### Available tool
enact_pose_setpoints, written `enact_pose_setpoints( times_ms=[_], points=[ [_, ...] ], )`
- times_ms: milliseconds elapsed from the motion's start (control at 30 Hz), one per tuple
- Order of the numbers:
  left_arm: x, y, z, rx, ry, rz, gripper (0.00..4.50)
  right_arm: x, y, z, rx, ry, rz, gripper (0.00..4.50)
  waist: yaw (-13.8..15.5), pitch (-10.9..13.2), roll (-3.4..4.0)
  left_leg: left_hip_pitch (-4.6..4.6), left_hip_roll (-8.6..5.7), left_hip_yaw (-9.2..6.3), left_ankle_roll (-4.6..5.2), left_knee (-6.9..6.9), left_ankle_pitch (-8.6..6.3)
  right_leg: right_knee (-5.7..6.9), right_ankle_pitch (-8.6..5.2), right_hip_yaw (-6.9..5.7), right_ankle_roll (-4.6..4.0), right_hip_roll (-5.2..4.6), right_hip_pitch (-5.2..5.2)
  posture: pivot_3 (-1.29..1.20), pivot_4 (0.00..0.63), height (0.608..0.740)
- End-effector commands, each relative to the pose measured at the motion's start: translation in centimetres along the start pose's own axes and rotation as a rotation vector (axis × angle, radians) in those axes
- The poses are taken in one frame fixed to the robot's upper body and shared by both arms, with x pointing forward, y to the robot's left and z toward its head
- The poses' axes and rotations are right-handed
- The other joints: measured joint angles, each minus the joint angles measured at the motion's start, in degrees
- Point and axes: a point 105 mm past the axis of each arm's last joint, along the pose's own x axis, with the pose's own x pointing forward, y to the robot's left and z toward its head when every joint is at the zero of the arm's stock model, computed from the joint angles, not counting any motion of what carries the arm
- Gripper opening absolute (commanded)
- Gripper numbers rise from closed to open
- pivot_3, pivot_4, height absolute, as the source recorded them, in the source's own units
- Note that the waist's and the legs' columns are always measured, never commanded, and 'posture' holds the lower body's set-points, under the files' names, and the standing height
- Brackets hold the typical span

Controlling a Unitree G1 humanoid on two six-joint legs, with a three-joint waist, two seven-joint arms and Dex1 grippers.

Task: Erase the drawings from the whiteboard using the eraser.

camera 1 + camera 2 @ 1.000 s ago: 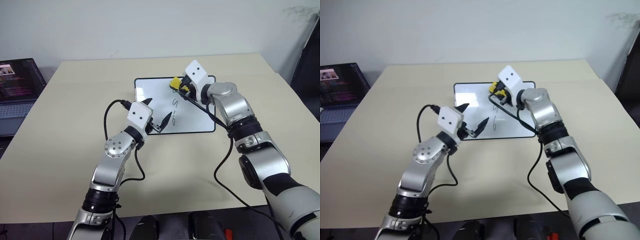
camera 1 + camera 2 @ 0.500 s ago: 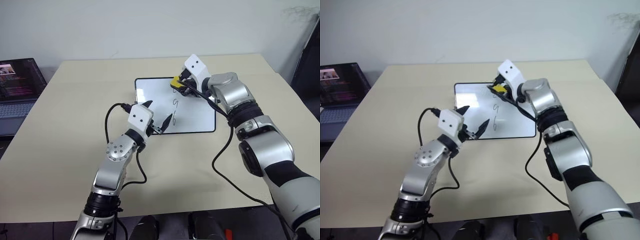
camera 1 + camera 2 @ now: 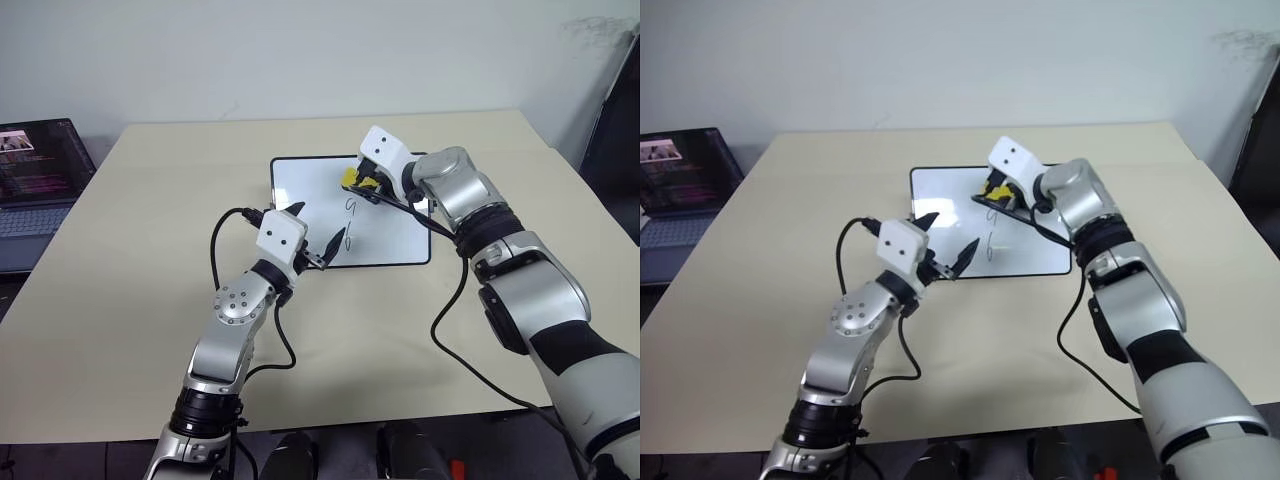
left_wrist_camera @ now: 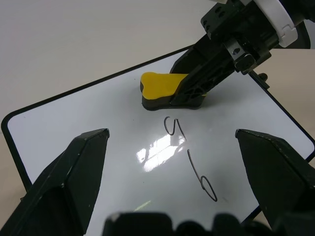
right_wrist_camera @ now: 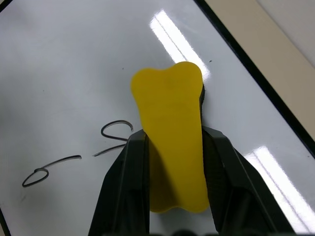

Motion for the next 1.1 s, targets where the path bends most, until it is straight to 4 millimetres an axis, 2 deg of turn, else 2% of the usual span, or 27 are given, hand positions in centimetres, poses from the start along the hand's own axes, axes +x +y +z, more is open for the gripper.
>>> enact_pose_setpoints(
  times_ms=[33,200,367,733,933,1100],
  points=[
    [-0.3,0.2,1.5,0.025,-0.051,0.022,4.5,0.2,0.8,-3.5,0.014,0.103,0.033,1.14,0.0,0.0,0.0,0.02,0.0,-0.01,0.0,0.01,0.0,0.01,0.0,-0.01,0.0,0.0,0.03,0.0,0.15,0.74],
    [-0.3,0.2,1.5,0.024,-0.051,0.025,4.5,-0.4,0.4,-3.4,0.009,0.086,0.032,1.14,0.0,0.0,0.0,0.05,0.0,-0.01,0.01,0.04,0.04,0.03,0.02,-0.01,0.01,0.01,0.06,0.0,0.15,0.74],
    [-0.1,0.0,1.4,0.017,-0.053,0.018,4.5,-1.5,-0.7,-1.4,0.039,0.005,-0.011,1.14,0.3,0.0,0.0,0.0,-0.01,-0.04,0.01,0.04,0.05,0.02,0.03,-0.02,0.01,0.01,0.03,0.0,0.15,0.74],
    [0.4,-0.4,1.4,0.01,-0.061,-0.009,4.5,-3.0,-1.4,0.5,0.089,-0.077,-0.079,1.14,1.0,0.0,0.01,-0.17,-0.01,-0.03,0.0,-0.02,0.04,-0.12,0.02,0.01,0.01,-0.02,-0.14,0.0,0.15,0.74],
    [0.7,-0.8,1.6,0.011,-0.068,-0.031,4.5,-3.0,-2.0,2.0,0.111,-0.125,-0.129,1.14,1.0,0.0,0.01,-0.25,-0.01,-0.02,-0.01,-0.05,0.04,-0.19,0.01,0.01,0.02,-0.02,-0.2,0.0,0.15,0.74],
    [0.5,-0.8,1.6,0.013,-0.066,-0.033,4.5,-2.0,-2.2,2.4,0.092,-0.122,-0.154,1.14,0.8,0.0,0.01,-0.24,0.01,0.03,-0.01,-0.09,0.04,-0.18,0.02,0.05,0.01,-0.02,-0.25,0.0,0.15,0.74]
  ],
)
